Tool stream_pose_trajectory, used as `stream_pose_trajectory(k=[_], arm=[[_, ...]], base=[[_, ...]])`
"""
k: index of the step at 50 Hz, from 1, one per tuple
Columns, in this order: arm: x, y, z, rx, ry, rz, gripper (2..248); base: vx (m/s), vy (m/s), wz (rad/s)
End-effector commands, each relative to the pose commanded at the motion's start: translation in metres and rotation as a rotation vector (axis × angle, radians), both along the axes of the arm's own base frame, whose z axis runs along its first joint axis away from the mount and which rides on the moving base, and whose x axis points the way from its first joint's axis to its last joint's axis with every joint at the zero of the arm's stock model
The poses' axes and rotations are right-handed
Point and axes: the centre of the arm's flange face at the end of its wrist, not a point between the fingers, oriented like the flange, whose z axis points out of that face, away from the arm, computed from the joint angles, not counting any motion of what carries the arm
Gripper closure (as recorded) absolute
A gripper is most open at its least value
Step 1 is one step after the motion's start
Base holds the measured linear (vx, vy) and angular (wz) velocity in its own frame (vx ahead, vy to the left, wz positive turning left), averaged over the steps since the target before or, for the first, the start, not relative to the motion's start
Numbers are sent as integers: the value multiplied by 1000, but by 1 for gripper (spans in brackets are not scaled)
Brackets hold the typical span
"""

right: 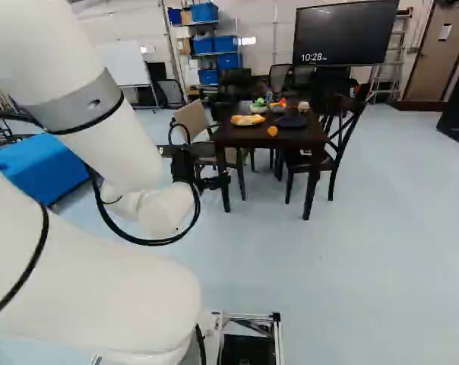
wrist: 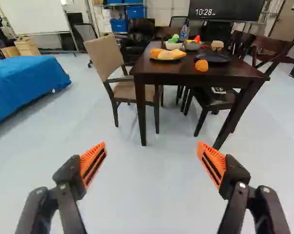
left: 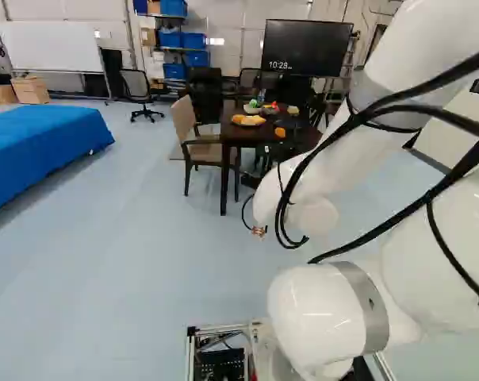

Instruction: Move the croissant to the empty plate

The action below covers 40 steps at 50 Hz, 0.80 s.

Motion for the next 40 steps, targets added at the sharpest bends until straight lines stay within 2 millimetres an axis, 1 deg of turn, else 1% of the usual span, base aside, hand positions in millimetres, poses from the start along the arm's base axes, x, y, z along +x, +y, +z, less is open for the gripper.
stream_pose_trajectory(k=[40], arm=[[0, 0, 0, 0, 0, 0, 3]], base=[[0, 0, 0]])
